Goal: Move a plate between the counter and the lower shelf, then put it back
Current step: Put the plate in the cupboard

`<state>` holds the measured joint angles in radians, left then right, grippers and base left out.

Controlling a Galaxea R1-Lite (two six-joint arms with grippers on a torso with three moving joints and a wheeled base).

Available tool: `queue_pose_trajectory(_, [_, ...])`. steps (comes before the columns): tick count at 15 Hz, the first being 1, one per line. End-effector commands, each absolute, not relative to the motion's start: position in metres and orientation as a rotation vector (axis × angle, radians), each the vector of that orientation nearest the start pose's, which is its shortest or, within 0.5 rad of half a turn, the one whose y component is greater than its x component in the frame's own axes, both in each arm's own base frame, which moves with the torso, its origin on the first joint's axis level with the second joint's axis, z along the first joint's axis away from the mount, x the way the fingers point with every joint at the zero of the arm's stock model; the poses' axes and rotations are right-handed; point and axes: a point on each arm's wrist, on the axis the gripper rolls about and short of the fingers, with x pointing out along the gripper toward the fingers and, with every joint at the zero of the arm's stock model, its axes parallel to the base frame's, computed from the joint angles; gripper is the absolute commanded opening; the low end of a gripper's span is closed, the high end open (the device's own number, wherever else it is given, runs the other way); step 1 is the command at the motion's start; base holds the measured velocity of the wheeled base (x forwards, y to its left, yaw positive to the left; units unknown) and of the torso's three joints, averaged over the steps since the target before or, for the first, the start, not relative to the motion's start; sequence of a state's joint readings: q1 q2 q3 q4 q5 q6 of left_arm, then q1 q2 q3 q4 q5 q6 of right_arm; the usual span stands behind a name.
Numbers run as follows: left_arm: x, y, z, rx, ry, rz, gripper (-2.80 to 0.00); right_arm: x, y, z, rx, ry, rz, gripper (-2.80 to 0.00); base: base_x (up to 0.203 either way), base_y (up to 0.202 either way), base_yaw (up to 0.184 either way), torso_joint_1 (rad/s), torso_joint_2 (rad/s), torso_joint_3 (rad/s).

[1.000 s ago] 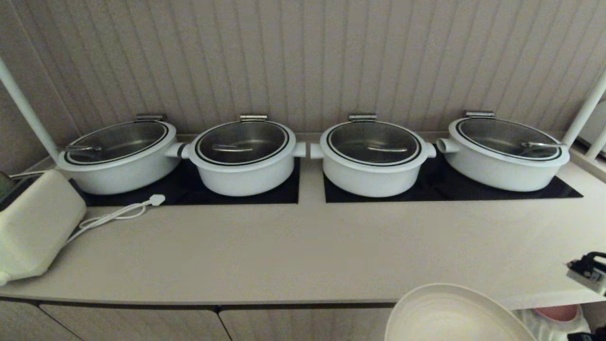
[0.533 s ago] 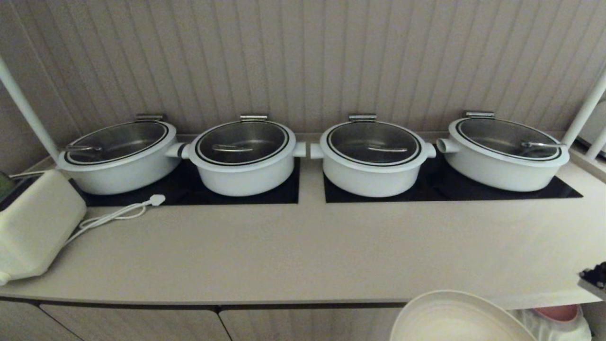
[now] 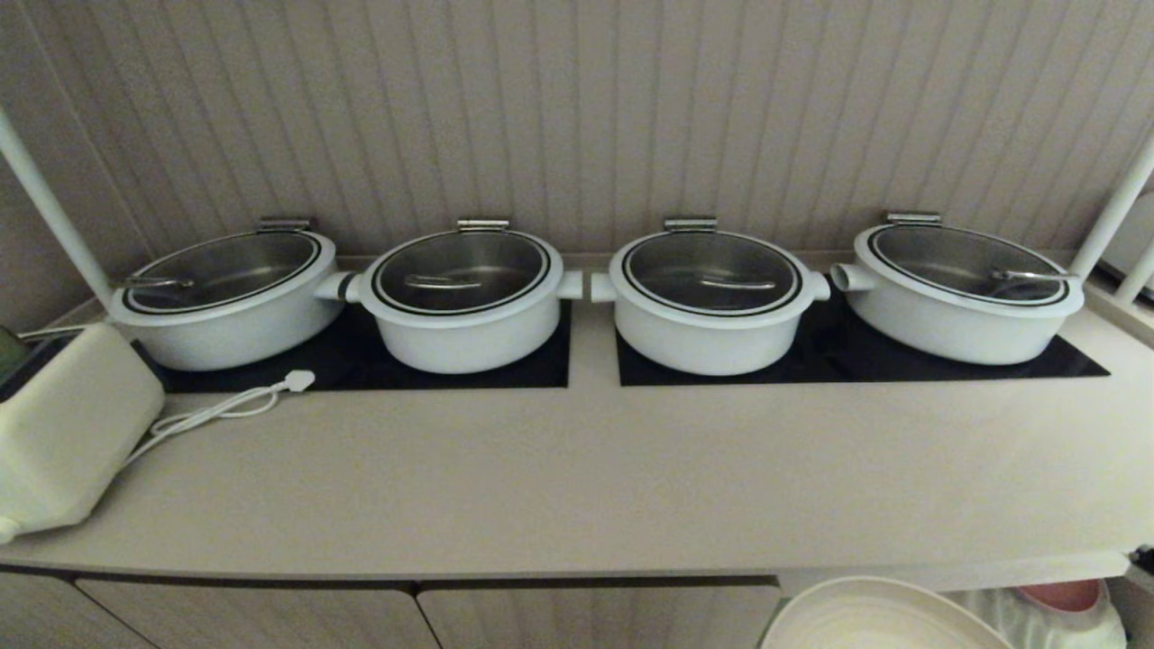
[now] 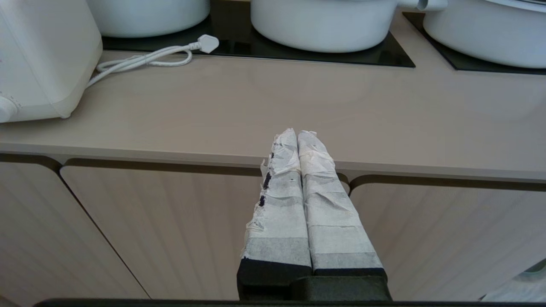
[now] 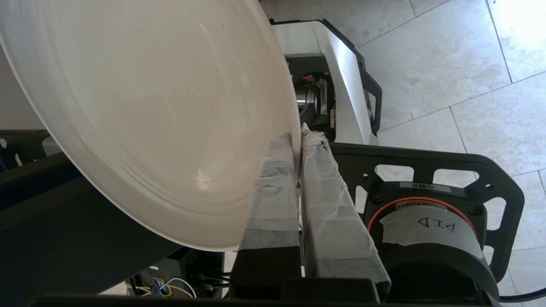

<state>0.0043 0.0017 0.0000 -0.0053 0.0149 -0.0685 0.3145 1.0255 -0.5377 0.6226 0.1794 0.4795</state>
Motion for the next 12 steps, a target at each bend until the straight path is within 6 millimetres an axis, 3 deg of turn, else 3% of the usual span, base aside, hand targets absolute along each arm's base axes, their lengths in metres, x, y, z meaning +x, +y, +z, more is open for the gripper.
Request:
queue_pose_trajectory(1, [-0.023,0.000,0.076,-0.069,-0.005,0.020,-2.80,0.073,0.028,0.150,0.369,1.197,0.152,-2.80,0.000,0.000,0.000,0.000,0.00,0.000])
queue_pose_trajectory(12, [-0.023,0.000,0.076,-0.071,-0.005,0.020,-2.80,0.057,0.023,0.140,0.392,1.227,0.123,-2.80,0.000,0.000,0.000,0.000,0.00,0.000])
